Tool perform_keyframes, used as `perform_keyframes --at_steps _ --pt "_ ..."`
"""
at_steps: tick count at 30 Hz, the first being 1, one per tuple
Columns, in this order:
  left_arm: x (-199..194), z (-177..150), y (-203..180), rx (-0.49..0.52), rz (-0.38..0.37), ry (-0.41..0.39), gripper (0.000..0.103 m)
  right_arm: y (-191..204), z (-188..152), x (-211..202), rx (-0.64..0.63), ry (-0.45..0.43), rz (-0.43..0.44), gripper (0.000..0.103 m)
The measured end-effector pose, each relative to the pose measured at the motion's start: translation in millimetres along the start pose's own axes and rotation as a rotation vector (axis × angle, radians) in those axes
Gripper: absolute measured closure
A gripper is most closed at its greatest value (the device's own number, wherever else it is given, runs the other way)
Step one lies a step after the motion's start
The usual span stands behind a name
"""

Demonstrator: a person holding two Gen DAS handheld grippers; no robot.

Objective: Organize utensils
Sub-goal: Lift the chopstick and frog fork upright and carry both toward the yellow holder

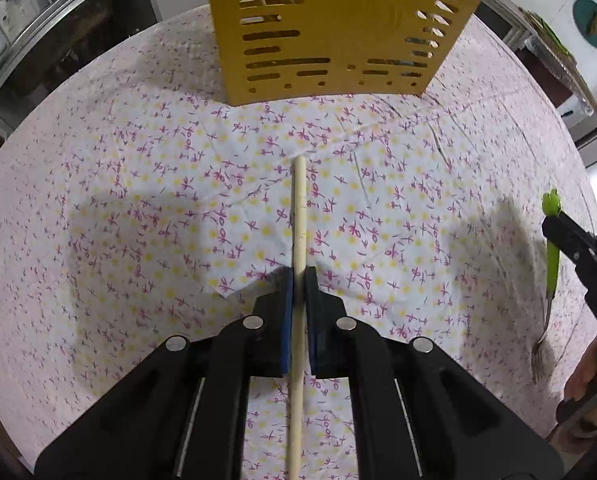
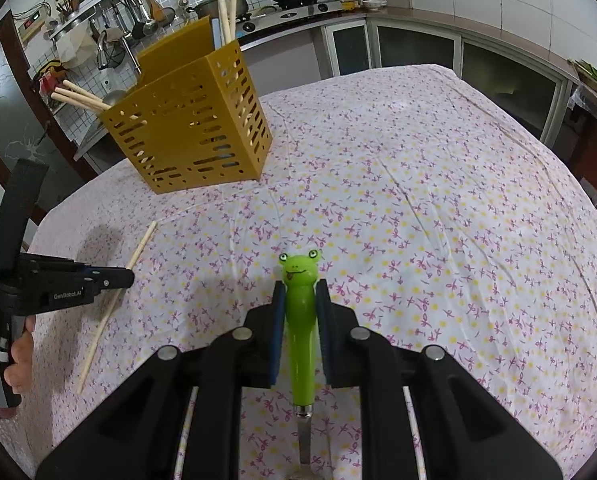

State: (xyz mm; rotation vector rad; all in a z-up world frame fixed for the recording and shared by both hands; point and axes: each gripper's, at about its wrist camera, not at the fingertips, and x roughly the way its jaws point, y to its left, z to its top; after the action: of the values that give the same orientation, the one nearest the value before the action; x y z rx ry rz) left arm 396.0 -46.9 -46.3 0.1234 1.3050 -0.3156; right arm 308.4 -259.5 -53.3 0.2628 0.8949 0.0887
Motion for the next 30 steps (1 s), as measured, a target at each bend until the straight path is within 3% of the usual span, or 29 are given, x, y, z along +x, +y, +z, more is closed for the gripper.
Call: perform_keyframes --at_steps 2,6,13,17,21,30 --pt "-4 -3 4 0.001 0.023 -0.032 0.099 2 1 -4 -0.004 -0.016 0.000 0.087" --pt "-35 -27 2 -0.013 0.025 -0.168 0.099 9 10 -19 -0.010 -0.081 0.011 0.087" --pt "-102 -48 -8 -0.040 0.000 -0.487 0.099 38 27 -50 -0.056 -0.228 0.036 0.087" --pt "-119 -62 -5 -0.050 -0.034 -0.621 0.099 55 31 -59 -0.099 -0.286 0.034 0.088" --pt "-127 -67 1 -0.053 -0.057 -0.685 0.099 66 31 -59 -0.124 -0.306 0.042 0.088" --pt "-116 -80 14 -0.063 -0.077 -0.709 0.099 69 26 -61 -0.135 -0.313 0.049 0.088"
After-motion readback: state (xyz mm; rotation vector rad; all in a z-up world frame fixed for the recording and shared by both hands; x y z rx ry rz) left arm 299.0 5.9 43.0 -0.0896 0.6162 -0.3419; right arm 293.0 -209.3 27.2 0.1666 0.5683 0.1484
